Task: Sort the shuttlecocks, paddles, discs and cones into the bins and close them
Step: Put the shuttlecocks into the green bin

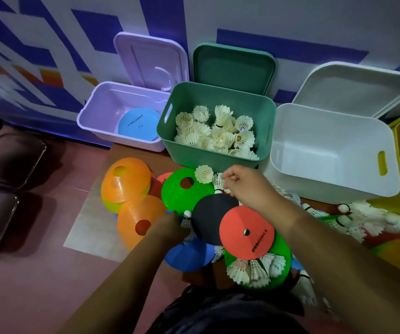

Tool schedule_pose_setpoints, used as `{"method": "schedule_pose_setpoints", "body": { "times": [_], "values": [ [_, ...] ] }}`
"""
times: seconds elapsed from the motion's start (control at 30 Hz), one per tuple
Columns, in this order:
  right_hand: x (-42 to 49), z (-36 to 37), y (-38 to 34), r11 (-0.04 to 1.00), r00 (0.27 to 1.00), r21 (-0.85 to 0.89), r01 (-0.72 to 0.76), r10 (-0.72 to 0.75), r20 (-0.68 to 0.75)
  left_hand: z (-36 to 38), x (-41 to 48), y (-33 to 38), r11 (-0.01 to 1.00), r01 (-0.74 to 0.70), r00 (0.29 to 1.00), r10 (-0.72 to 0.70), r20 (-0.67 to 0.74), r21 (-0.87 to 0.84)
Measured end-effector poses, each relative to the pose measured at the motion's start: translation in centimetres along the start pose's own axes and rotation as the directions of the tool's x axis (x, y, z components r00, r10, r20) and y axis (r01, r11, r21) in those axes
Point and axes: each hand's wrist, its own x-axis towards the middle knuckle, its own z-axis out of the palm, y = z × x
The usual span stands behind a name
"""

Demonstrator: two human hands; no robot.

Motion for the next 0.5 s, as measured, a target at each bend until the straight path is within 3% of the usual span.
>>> {"method": "schedule_pose_setpoints", "body": {
  "times": [0.13, 0.3, 0.5],
  "values": [
    [0.1, 0.7, 2.7, 0.986, 0.998, -0.166, -0.001, -0.009, -0.058, 1.3, -0.4, 0.0, 0.997, -0.001, 1.000, 0.000, -0.022, -0.071],
    [1.1, 1.3, 4.0, 0.916, 0.994, -0.398, 0.054, -0.087, -0.064, 1.3, -1.8, 0.3, 0.958, 0.104, 0.981, -0.144, -0.133, -0.268],
    [1.8, 2.0, 3.9, 0.853, 0.998, -0.521, 0.010, -0.042, -0.049, -0.2, -4.3, 0.5, 0.883, 0.098, 0.954, -0.215, -0.211, -0.459]
  ]
}}
